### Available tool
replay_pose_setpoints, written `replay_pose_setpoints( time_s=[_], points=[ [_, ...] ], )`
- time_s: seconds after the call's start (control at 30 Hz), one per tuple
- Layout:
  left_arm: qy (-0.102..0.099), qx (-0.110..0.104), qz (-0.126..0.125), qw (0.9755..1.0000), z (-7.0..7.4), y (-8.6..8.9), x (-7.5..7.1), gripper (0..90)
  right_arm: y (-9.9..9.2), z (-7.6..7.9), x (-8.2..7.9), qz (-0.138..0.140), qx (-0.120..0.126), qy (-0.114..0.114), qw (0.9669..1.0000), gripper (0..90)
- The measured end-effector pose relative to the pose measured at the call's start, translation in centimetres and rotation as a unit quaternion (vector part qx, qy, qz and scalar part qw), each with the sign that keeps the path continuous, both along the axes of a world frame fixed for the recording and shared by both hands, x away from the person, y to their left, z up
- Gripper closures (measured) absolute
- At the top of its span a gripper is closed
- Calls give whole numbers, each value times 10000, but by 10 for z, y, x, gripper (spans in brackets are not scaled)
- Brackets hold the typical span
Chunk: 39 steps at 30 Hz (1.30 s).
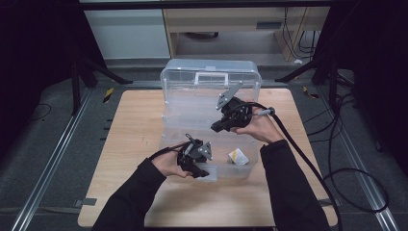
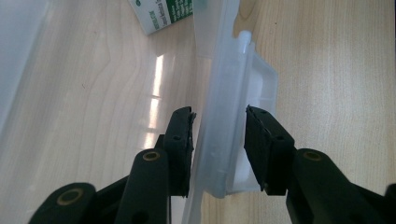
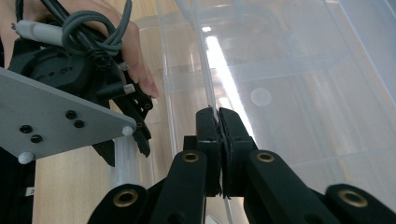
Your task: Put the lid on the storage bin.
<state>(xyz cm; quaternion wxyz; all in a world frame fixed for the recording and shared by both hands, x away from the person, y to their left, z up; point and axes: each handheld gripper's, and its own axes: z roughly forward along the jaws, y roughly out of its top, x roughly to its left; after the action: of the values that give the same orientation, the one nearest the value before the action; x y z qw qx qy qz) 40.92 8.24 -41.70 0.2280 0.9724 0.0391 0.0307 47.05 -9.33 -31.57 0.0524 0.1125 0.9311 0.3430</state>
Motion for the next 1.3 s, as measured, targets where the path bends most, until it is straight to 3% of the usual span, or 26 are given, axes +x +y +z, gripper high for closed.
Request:
replay_pose_setpoints(
  time_s=[0.53, 0.67, 0.83, 0.97, 1.13, 1.23, 1.3],
  points=[
    [-124, -98, 63, 9999, 6, 1, -6, 608, -2, -5, -7, 1, 81, 57, 10000, 883],
    [-68, -441, 73, 9990, 17, 7, -7, 609, -3, -7, -8, 13, 122, 101, 9999, 882],
    [-210, -749, 181, 9968, 38, 19, -14, 624, -4, -8, -9, 31, 141, 76, 9999, 881],
    [-378, -922, 402, 9942, 54, 31, -18, 631, -4, -8, -9, 24, 147, 51, 9999, 880],
    [-597, -1230, 884, 9866, 72, 53, -17, 661, -4, -8, -10, -16, 168, 33, 9999, 878],
    [-656, -1583, 1247, 9773, 81, 68, -14, 682, -5, -9, -11, -32, 210, 39, 9998, 877],
    [-722, -1783, 1524, 9694, 88, 78, -11, 698, -5, -9, -11, -26, 216, 36, 9998, 877]
  ],
)
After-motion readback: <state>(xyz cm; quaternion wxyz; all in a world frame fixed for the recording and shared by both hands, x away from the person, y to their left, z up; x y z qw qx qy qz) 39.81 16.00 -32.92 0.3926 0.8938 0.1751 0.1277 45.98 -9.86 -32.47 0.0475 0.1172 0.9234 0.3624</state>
